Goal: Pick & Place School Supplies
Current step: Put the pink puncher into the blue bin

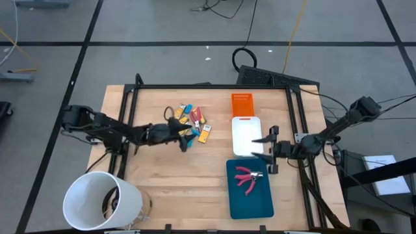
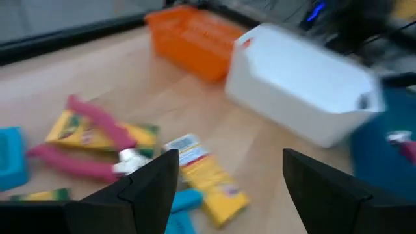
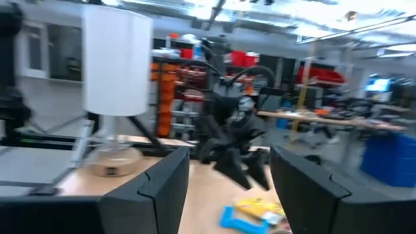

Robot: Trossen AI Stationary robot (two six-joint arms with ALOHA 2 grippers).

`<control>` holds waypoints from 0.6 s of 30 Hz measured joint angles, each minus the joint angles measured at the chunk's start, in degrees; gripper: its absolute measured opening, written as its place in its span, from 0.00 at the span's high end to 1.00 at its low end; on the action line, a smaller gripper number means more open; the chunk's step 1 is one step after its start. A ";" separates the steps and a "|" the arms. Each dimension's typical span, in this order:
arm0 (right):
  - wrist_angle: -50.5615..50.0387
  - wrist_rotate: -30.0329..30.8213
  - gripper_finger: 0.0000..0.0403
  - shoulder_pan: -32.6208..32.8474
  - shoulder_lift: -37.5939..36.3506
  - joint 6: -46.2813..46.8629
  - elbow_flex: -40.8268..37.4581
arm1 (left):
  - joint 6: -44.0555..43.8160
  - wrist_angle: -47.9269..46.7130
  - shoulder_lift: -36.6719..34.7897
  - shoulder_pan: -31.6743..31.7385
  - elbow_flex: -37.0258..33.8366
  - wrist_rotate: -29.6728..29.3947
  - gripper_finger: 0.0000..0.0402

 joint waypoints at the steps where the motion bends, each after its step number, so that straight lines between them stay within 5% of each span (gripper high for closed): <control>1: -0.38 -0.02 0.49 -1.12 -0.68 -0.95 0.00 | -0.01 -4.12 0.00 1.26 1.78 0.06 0.32; 7: -0.83 -0.11 0.50 -8.03 -4.17 -5.51 0.04 | 0.41 -26.53 0.70 9.16 13.41 -0.30 0.32; 13: -14.54 -0.52 0.51 -16.32 -6.21 -4.27 4.95 | -1.48 -29.41 3.51 14.56 18.20 1.02 0.32; 18: -22.71 -11.97 0.51 -23.00 -4.52 2.37 6.75 | -3.36 -28.63 8.54 17.36 19.99 6.09 0.32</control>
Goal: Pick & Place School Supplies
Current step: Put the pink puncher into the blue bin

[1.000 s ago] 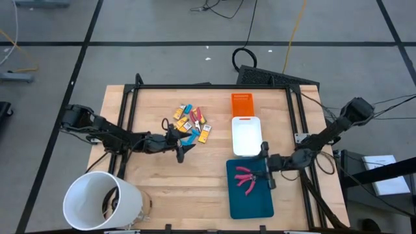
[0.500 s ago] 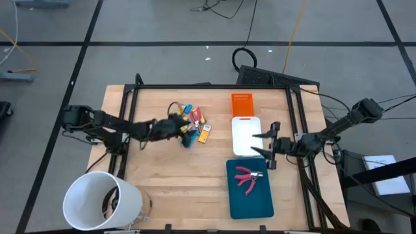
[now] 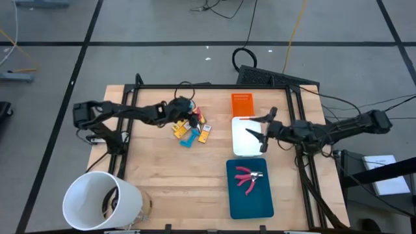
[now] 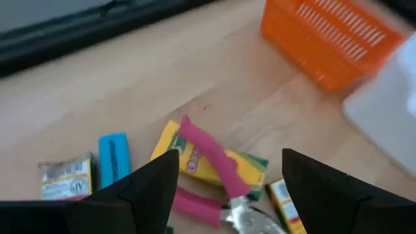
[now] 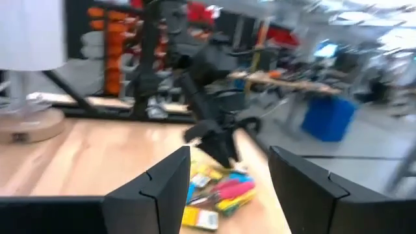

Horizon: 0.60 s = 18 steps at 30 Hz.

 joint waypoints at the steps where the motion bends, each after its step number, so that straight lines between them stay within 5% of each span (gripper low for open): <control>1: -0.22 -1.75 0.51 -1.19 0.50 0.69 0.00 | -0.10 -0.26 1.06 0.28 0.47 0.12 0.32; 18: -1.33 -6.44 0.51 -4.53 7.12 5.04 -0.20 | -0.26 -9.82 17.10 0.94 14.31 -1.97 0.32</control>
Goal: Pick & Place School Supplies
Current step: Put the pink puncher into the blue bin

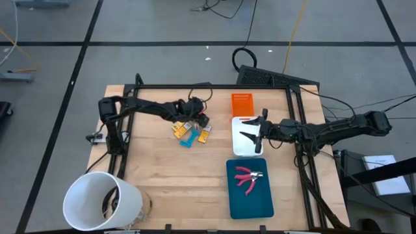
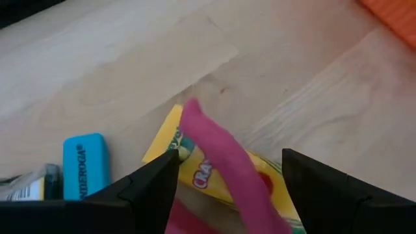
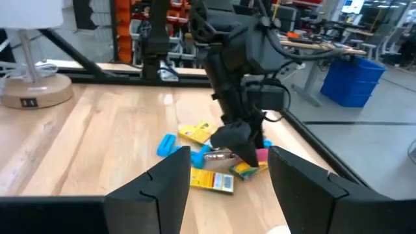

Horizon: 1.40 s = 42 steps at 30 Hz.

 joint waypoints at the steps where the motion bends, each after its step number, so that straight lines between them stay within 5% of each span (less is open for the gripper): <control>1: 0.13 -0.04 0.51 0.01 0.00 0.02 -0.04 | -0.35 -0.20 0.20 0.00 0.12 -0.14 0.32; 25: 0.24 -0.04 0.51 0.01 -0.02 3.16 -0.02 | -2.27 -1.37 0.15 -0.70 0.07 -1.79 0.33; 42: 0.19 -0.02 0.51 0.01 -0.02 3.58 -0.02 | 0.64 -0.77 0.15 -0.70 0.04 -1.57 0.74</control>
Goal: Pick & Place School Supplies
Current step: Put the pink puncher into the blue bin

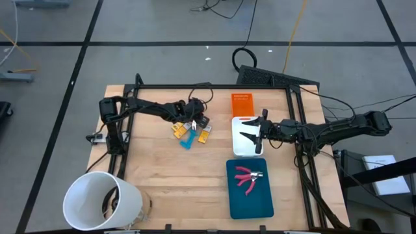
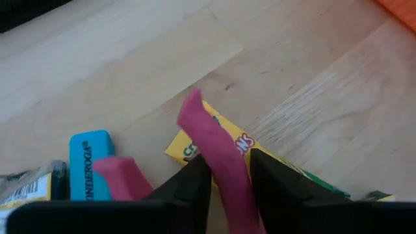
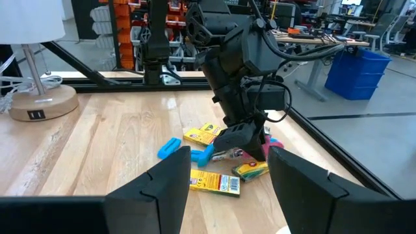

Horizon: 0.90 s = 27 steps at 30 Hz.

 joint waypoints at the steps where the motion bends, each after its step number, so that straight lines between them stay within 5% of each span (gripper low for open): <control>1: -0.02 0.00 0.51 0.00 0.00 0.00 0.00 | 0.84 0.34 0.00 0.00 0.00 -0.01 0.75; 12: -0.26 0.02 0.51 0.00 0.00 0.00 0.00 | 8.86 5.22 -1.03 -1.72 -0.05 1.32 0.87; 27: -1.13 0.24 0.51 -0.04 0.04 0.17 0.00 | 19.42 6.12 -16.70 -9.22 -0.05 0.12 0.87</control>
